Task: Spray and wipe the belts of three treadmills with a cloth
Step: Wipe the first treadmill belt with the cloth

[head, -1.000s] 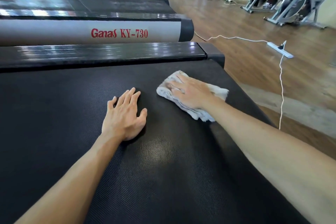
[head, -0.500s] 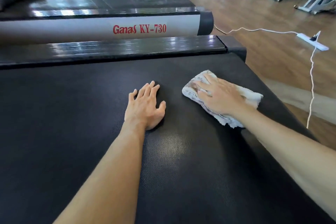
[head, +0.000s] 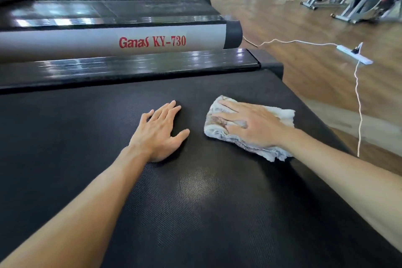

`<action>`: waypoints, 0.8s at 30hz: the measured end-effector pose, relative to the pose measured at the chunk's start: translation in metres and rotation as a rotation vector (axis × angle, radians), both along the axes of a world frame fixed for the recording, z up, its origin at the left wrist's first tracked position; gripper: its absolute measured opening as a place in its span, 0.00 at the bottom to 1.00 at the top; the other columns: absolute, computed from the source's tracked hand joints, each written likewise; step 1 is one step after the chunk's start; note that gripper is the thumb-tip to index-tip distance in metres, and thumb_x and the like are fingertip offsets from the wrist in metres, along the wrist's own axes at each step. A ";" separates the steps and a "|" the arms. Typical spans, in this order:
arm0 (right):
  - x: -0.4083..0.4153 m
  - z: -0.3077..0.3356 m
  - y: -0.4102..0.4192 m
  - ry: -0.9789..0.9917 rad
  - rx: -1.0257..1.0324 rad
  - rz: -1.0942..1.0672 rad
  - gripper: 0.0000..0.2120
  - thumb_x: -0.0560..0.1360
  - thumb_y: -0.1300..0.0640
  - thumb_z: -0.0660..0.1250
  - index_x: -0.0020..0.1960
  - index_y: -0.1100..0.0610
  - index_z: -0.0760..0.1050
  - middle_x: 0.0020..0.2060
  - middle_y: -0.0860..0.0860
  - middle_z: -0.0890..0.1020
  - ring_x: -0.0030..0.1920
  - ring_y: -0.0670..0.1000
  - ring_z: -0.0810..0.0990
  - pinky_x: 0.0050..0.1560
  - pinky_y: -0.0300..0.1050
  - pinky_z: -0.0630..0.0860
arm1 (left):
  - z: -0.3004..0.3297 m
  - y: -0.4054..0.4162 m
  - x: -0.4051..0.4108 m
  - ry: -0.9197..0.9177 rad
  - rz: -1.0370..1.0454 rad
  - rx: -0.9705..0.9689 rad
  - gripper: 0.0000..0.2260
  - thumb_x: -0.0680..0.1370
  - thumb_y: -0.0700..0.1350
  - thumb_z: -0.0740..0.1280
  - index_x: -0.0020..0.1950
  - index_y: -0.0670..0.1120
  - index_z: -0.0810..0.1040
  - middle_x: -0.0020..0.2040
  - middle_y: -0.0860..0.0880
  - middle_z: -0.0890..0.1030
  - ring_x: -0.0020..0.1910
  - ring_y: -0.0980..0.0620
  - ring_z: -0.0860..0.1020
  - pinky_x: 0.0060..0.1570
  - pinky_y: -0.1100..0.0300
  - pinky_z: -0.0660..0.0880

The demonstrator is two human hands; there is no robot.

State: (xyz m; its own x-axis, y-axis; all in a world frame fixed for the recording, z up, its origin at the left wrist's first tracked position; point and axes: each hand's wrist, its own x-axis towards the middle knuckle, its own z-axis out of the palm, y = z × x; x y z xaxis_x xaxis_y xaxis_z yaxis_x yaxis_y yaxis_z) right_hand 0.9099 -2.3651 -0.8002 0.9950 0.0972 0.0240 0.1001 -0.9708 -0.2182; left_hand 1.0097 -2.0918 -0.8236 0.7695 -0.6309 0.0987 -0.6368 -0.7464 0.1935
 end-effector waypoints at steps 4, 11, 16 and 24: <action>0.046 0.003 -0.015 -0.071 -0.079 -0.195 0.21 0.84 0.44 0.52 0.76 0.38 0.67 0.78 0.42 0.64 0.75 0.51 0.67 0.66 0.51 0.68 | -0.001 -0.005 0.013 0.002 -0.009 -0.026 0.44 0.71 0.73 0.41 0.82 0.53 0.53 0.83 0.55 0.50 0.81 0.59 0.47 0.79 0.53 0.46; 0.067 0.002 0.034 -0.037 -0.071 -0.101 0.24 0.84 0.43 0.53 0.80 0.40 0.62 0.83 0.48 0.56 0.80 0.53 0.60 0.77 0.54 0.59 | 0.000 -0.009 0.021 0.008 0.031 -0.021 0.42 0.75 0.73 0.46 0.83 0.51 0.50 0.84 0.54 0.47 0.81 0.59 0.44 0.79 0.55 0.45; 0.056 0.001 -0.004 -0.004 -0.057 -0.184 0.23 0.84 0.43 0.53 0.80 0.38 0.63 0.83 0.43 0.56 0.79 0.51 0.61 0.74 0.50 0.60 | 0.000 -0.012 0.028 0.009 0.053 0.002 0.37 0.80 0.68 0.52 0.84 0.50 0.50 0.84 0.53 0.46 0.81 0.58 0.44 0.79 0.54 0.45; 0.128 0.012 0.035 -0.001 -0.094 -0.373 0.26 0.84 0.41 0.48 0.80 0.47 0.62 0.79 0.53 0.63 0.74 0.62 0.68 0.66 0.57 0.67 | 0.001 -0.014 0.029 -0.007 0.054 -0.007 0.38 0.80 0.69 0.52 0.83 0.49 0.51 0.84 0.52 0.48 0.82 0.56 0.46 0.79 0.53 0.47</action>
State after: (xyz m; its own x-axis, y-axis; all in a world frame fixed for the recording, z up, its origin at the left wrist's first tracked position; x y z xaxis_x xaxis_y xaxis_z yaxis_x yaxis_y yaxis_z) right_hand 1.0379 -2.3297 -0.7885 0.9624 -0.2697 0.0328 -0.2636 -0.9563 -0.1265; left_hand 1.0392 -2.1053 -0.8229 0.8014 -0.5881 0.1090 -0.5974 -0.7780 0.1947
